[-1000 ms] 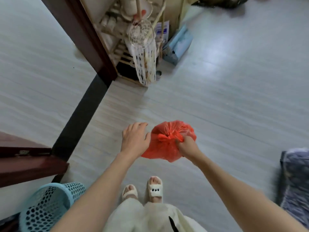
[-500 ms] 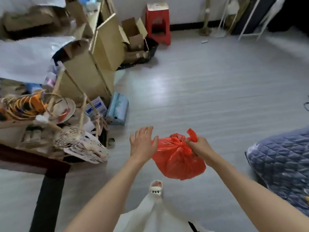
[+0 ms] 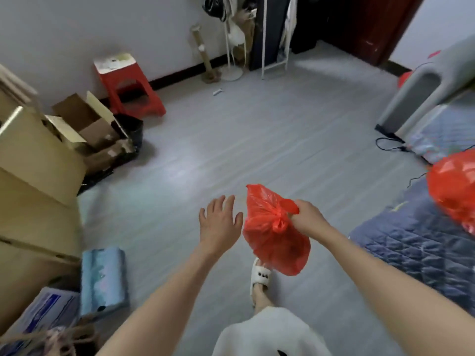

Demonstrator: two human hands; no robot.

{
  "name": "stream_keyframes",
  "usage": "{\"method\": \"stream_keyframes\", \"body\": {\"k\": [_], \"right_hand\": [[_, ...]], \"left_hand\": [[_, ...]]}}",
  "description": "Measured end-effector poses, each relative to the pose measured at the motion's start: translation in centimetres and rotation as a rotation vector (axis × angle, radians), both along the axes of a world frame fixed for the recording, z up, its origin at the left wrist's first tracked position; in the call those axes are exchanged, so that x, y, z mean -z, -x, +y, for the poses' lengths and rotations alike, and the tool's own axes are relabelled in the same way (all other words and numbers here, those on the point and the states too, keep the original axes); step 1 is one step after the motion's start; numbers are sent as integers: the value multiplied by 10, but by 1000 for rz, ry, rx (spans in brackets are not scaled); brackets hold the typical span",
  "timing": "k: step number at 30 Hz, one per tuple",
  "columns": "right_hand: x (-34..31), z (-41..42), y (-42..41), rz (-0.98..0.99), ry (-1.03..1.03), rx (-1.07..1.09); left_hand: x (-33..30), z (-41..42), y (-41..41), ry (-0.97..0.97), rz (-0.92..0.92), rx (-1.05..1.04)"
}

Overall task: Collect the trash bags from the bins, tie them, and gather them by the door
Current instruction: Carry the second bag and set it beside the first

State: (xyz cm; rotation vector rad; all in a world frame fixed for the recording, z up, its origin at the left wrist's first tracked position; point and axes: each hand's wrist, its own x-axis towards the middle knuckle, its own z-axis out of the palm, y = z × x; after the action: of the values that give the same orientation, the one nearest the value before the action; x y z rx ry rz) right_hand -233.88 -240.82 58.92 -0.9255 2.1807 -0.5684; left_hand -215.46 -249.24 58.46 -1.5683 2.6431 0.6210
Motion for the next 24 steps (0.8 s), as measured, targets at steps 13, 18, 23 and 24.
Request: {"method": "stream_keyframes", "body": {"k": [13,18,23,24], "right_hand": [[-3,-233,273,309,-182,59],[10,-328,393,348,-185,144],[9,-424,514,296,-199,272],[6,-439,534,288,-194,286]], "left_hand": [[-7,-261,272,21,-88,117],[10,-375,390,26,-82,153],[6,-493,534,44,-29,277],[3,-512,560,52,-24,295]]}}
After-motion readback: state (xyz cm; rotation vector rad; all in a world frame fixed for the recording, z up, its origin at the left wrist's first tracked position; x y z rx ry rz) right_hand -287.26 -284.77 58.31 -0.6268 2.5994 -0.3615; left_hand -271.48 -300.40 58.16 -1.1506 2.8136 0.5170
